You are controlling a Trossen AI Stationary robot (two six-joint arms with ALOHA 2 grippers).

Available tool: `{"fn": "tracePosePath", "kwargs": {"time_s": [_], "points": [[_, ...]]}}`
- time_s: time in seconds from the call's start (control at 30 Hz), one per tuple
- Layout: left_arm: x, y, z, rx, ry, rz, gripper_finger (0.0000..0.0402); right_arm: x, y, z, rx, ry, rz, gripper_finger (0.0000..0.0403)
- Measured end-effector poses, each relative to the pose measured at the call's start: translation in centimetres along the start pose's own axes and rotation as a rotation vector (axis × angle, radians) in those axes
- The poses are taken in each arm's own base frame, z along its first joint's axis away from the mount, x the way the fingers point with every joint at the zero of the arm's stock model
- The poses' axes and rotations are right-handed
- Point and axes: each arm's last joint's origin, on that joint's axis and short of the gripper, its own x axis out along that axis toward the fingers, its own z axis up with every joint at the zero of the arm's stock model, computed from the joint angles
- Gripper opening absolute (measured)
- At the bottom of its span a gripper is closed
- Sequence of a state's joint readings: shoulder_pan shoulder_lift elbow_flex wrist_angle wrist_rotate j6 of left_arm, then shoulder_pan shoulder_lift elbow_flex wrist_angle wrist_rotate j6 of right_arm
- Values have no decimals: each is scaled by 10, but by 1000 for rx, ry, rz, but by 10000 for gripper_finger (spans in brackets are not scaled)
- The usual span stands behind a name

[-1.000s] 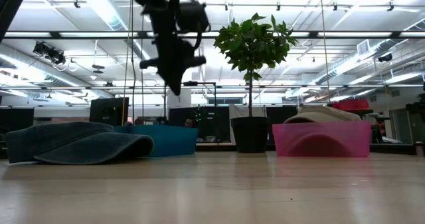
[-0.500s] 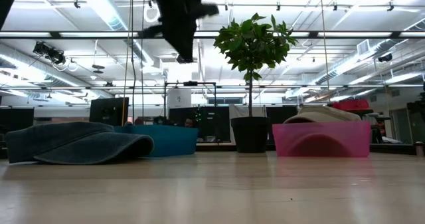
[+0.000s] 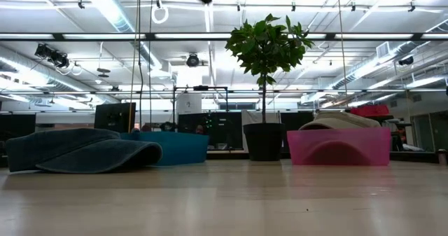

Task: Pick & Place hat
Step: Put the blue cap into the blue bin

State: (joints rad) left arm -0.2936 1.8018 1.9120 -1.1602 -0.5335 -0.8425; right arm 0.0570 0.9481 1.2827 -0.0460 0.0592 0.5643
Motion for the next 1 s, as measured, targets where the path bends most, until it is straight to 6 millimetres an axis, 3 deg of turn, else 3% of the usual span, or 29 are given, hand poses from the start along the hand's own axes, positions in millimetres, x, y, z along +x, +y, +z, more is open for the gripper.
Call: {"fn": "tracePosePath", "kwargs": {"time_s": [0.1, 0.27, 0.43, 0.57, 0.77, 1.0], "points": [[-15, -9, -5, -12, -47, -21, 2, -9, 1, 2, -35, 15, -9, 142], [-21, -19, -12, 46, -64, -64, 3, -17, -1, 1, -96, 66, -37, 17], [-19, -19, -5, 69, -97, -86, 29, -16, -4, -4, -111, 116, -68, 22], [-19, -20, -3, 137, -112, -94, 90, -19, -5, -6, -172, 143, -78, 6], [-15, -16, 0, 27, -99, -80, 184, -40, -2, 1, -258, 148, -76, 7], [2, -16, 1, -46, -52, -56, 194, -59, -2, 6, -304, 151, -109, 5]]}}
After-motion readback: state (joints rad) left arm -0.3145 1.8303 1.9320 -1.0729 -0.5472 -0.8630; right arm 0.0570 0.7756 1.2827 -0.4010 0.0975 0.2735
